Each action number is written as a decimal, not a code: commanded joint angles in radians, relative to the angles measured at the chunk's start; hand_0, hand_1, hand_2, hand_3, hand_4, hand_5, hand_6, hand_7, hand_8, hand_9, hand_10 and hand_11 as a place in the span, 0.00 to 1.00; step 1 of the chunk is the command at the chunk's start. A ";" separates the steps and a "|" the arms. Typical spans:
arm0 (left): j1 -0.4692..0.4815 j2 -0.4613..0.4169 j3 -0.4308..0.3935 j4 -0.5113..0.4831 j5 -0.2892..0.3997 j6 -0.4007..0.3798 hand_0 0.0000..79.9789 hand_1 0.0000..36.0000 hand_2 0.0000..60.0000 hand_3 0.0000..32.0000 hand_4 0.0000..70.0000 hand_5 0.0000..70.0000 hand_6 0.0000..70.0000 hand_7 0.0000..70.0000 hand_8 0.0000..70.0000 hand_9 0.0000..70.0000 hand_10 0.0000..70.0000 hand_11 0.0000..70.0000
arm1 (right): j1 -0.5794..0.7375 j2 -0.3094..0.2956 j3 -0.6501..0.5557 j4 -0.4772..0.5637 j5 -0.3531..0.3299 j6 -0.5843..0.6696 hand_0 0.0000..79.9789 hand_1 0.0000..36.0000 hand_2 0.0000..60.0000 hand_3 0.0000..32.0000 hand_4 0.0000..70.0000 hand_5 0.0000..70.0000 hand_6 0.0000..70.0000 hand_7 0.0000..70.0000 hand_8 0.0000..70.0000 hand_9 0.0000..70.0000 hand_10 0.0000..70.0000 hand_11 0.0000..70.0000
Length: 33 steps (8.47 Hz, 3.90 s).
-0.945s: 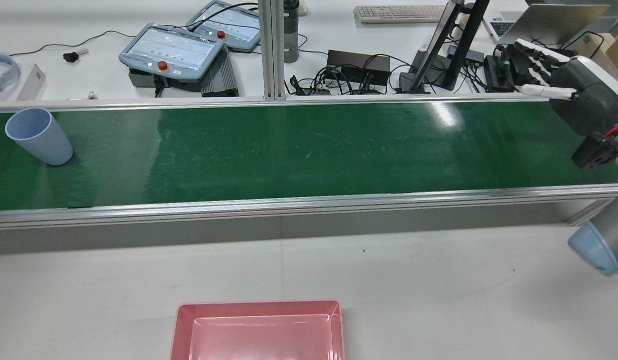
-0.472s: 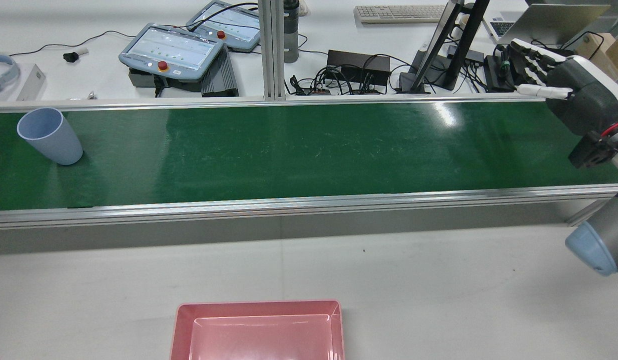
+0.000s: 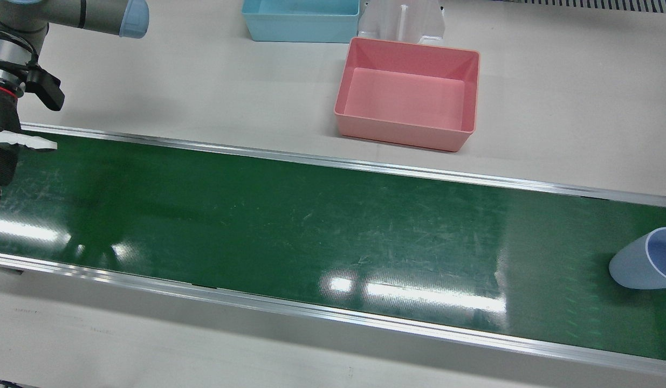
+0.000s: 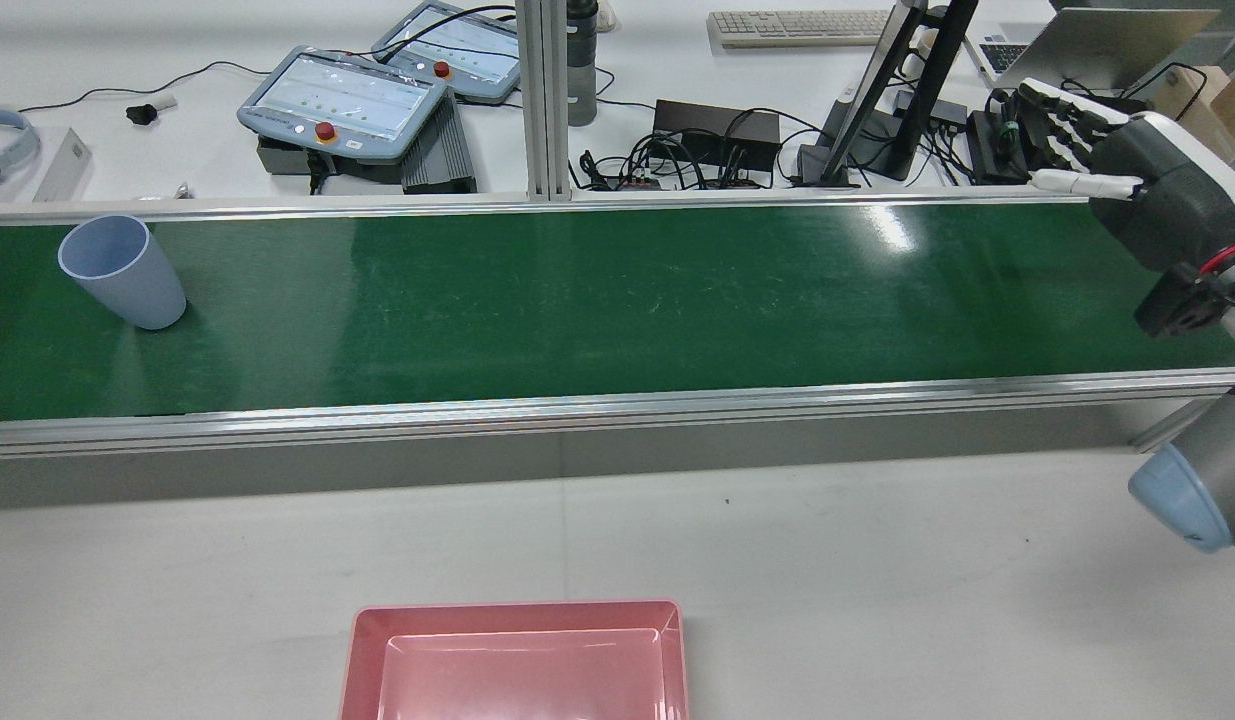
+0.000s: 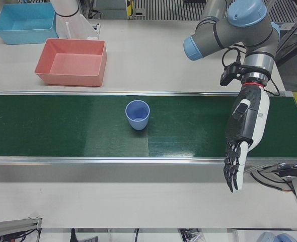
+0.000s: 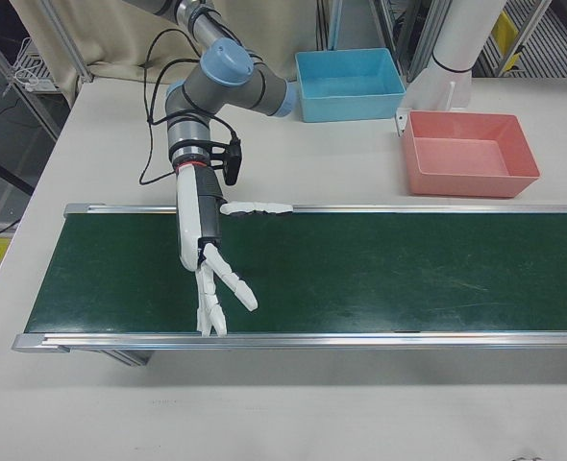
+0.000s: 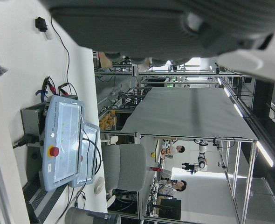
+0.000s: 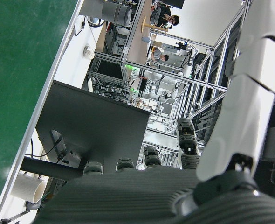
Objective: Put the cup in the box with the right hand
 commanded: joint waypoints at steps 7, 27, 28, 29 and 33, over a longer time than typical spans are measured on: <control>0.000 0.000 0.000 0.000 -0.001 0.000 0.00 0.00 0.00 0.00 0.00 0.00 0.00 0.00 0.00 0.00 0.00 0.00 | 0.000 0.005 -0.002 0.000 0.000 -0.002 0.61 0.53 0.12 0.00 0.00 0.07 0.05 0.16 0.01 0.05 0.00 0.00; 0.000 0.000 0.000 0.000 -0.001 0.000 0.00 0.00 0.00 0.00 0.00 0.00 0.00 0.00 0.00 0.00 0.00 0.00 | -0.017 0.021 -0.003 0.000 0.003 -0.002 0.61 0.53 0.13 0.00 0.00 0.07 0.06 0.17 0.01 0.06 0.00 0.00; -0.001 0.000 0.000 0.000 -0.001 -0.001 0.00 0.00 0.00 0.00 0.00 0.00 0.00 0.00 0.00 0.00 0.00 0.00 | -0.019 0.023 -0.003 0.000 0.003 -0.002 0.61 0.53 0.13 0.00 0.00 0.07 0.05 0.17 0.01 0.05 0.00 0.00; 0.000 0.000 0.000 0.000 -0.001 0.000 0.00 0.00 0.00 0.00 0.00 0.00 0.00 0.00 0.00 0.00 0.00 0.00 | -0.019 0.023 -0.003 0.000 0.003 -0.002 0.61 0.53 0.14 0.00 0.00 0.07 0.06 0.17 0.01 0.06 0.00 0.00; 0.000 0.000 0.000 0.000 -0.001 0.000 0.00 0.00 0.00 0.00 0.00 0.00 0.00 0.00 0.00 0.00 0.00 0.00 | -0.019 0.025 -0.003 0.000 0.003 -0.002 0.61 0.53 0.14 0.00 0.00 0.07 0.06 0.17 0.01 0.06 0.00 0.00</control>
